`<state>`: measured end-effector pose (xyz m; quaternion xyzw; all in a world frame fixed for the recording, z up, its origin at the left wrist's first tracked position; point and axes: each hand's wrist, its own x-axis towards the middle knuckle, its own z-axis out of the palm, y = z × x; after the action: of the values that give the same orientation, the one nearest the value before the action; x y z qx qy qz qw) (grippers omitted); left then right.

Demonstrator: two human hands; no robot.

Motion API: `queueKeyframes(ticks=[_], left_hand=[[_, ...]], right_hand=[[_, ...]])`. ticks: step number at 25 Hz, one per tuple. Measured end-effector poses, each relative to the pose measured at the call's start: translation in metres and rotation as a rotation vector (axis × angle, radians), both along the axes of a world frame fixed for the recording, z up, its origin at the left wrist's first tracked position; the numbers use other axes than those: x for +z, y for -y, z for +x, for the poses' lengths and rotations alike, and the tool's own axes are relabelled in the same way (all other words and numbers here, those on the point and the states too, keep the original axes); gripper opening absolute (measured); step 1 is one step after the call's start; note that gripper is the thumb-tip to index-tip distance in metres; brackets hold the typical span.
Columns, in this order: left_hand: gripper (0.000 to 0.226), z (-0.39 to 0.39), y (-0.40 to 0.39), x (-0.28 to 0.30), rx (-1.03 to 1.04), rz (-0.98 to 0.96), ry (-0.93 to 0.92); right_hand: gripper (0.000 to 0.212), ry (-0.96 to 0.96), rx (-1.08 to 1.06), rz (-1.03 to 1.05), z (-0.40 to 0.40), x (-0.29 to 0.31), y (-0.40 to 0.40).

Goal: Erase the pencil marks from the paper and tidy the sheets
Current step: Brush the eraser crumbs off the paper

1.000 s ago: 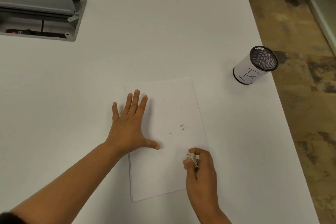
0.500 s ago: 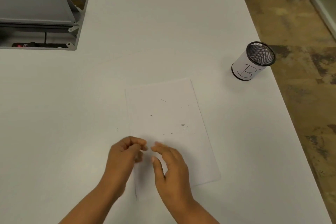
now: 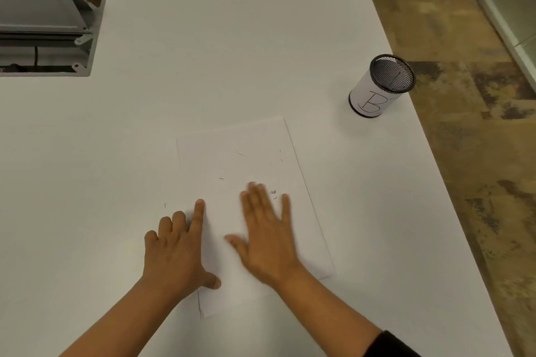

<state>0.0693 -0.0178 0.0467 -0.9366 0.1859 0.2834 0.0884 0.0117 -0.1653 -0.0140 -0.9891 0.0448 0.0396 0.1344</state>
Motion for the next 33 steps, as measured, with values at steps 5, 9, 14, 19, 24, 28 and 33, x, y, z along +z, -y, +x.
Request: queueKeyframes(ticks=[5, 9, 14, 19, 24, 28, 33], left_hand=[[0.14, 0.0, 0.0, 0.0, -0.025, 0.043, -0.026], [0.141, 0.001, -0.002, -0.002, -0.016, 0.022, -0.034], [0.14, 0.001, -0.002, -0.002, -0.01, -0.016, -0.024], [0.142, 0.001, -0.002, -0.001, -0.005, -0.027, -0.031], [0.142, 0.001, -0.004, -0.006, -0.019, -0.014, -0.014], [0.145, -0.001, -0.005, -0.008, 0.013, -0.083, -0.014], [0.113, -0.001, -0.005, -0.003, 0.027, -0.1, -0.061]], right_hand=[[0.084, 0.044, -0.392, -0.15, -0.01, -0.003, 0.077], [0.07, 0.123, -0.308, -0.06, -0.007, 0.013, 0.042], [0.064, 0.052, 0.116, 0.031, -0.006, 0.005, -0.021], [0.072, 0.067, -0.31, -0.146, -0.013, -0.01, 0.072], [0.075, 0.074, -0.46, -0.184, -0.016, 0.004, 0.106], [0.066, 0.154, -0.183, 0.005, 0.003, 0.018, 0.009], [0.055, -0.019, 0.193, 0.397, 0.061, 0.022, -0.055]])
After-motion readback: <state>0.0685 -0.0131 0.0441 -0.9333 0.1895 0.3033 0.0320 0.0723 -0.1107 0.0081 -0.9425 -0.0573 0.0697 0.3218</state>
